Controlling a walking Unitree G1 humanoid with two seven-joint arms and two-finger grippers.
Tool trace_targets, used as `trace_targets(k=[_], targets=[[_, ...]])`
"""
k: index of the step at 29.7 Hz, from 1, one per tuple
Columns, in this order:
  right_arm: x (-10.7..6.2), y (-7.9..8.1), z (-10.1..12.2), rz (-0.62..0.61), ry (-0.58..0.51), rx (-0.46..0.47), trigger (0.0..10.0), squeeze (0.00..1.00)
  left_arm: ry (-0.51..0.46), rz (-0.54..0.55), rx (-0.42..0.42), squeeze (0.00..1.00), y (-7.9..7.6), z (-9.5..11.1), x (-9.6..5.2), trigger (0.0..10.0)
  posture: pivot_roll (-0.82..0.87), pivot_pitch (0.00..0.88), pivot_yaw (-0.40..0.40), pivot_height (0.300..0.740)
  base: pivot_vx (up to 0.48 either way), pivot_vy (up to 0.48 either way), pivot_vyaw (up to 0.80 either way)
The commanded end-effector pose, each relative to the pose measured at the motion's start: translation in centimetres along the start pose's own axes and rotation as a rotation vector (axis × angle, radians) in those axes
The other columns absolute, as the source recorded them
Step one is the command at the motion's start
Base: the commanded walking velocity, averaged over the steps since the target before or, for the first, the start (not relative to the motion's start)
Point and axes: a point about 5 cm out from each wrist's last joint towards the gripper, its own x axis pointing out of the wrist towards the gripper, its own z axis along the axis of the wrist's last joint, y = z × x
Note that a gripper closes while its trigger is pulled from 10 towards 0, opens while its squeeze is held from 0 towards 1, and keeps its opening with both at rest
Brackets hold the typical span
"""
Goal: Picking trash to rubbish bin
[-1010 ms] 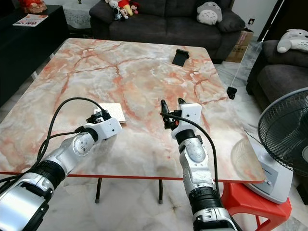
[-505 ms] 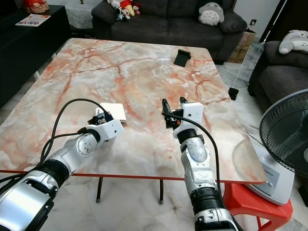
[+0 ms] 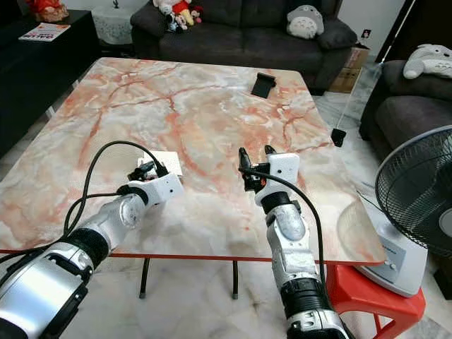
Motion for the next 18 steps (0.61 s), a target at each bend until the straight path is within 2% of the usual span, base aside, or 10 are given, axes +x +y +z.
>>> trace_targets(k=[1,7,8,18], targets=[[-0.01,-0.29,0.45,-0.004,-0.01,-0.009,10.0,0.0,0.003,0.029,-0.006,0.0,0.79,0.63,0.35,10.0,-0.16,0.05,-0.098,0.74,0.0,0.0,0.0],[-0.24,-0.37,0.3,-0.009,-0.003,-0.008,10.0,0.0,0.017,0.043,-0.005,0.0,1.19,0.72,0.51,10.0,-0.17,0.056,-0.099,0.74,0.0,0.0,0.0],[-0.25,-0.34,0.3,-0.01,-0.002,-0.008,10.0,0.0,0.012,0.034,-0.01,0.0,1.14,0.78,0.52,0.0,-0.17,0.06,-0.1,0.74,0.0,0.0,0.0],[-0.24,-0.32,0.33,-0.014,0.0,-0.005,10.0,0.0,-0.011,0.014,-0.028,0.0,0.7,1.27,0.53,0.0,-0.16,0.066,-0.099,0.74,0.0,0.0,0.0]])
